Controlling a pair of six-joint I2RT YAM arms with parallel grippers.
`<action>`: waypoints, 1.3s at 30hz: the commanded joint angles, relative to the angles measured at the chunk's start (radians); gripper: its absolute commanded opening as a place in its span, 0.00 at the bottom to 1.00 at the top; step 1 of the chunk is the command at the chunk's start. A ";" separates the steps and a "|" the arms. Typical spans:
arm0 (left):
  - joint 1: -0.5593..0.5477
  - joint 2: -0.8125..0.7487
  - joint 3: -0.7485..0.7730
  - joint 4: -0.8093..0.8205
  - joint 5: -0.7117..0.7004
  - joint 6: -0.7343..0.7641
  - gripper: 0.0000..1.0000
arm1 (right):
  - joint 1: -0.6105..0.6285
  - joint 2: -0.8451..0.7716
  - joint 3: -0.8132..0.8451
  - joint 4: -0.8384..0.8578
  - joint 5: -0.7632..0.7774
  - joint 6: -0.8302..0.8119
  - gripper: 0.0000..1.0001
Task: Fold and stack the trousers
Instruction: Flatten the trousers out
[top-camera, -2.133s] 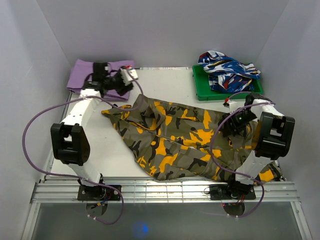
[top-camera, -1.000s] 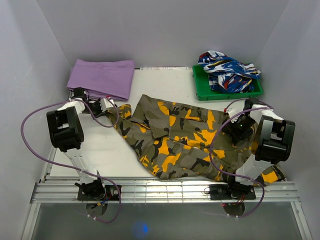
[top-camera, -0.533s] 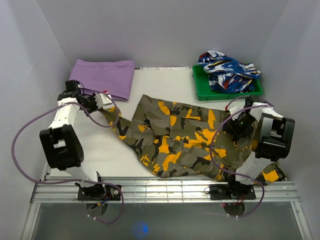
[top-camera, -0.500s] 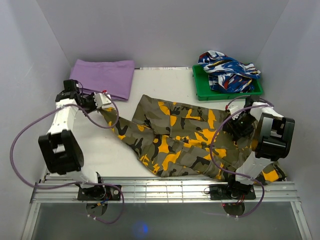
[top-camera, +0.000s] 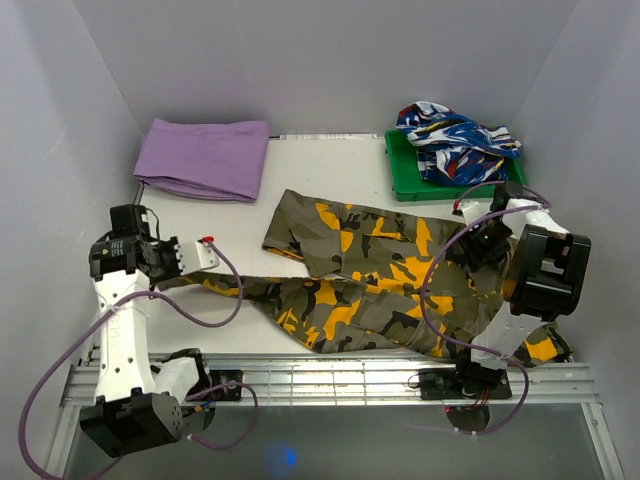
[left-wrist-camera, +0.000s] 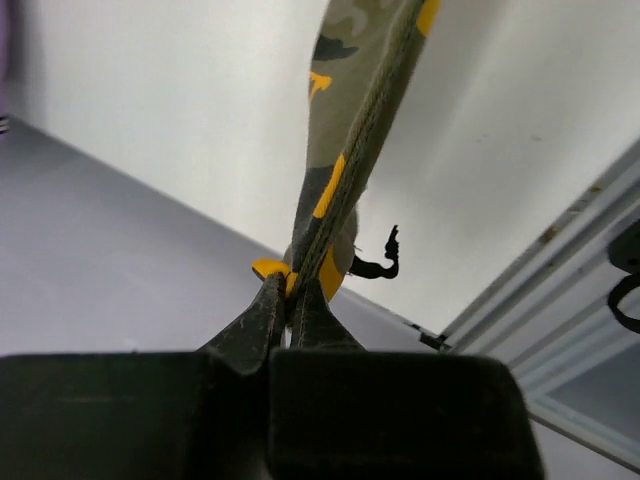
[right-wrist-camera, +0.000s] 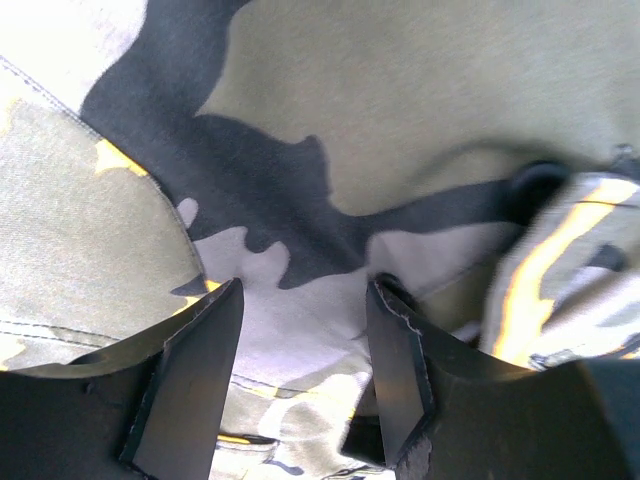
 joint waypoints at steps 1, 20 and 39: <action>0.003 0.065 -0.065 -0.011 -0.026 0.012 0.00 | 0.002 0.019 0.067 0.012 -0.004 -0.003 0.58; 0.024 0.897 0.459 0.339 0.089 -0.471 0.98 | 0.065 -0.038 0.175 -0.115 -0.011 0.014 0.63; 0.093 0.725 -0.089 0.401 0.010 -0.505 0.43 | 0.080 -0.185 -0.262 -0.180 0.122 -0.094 0.62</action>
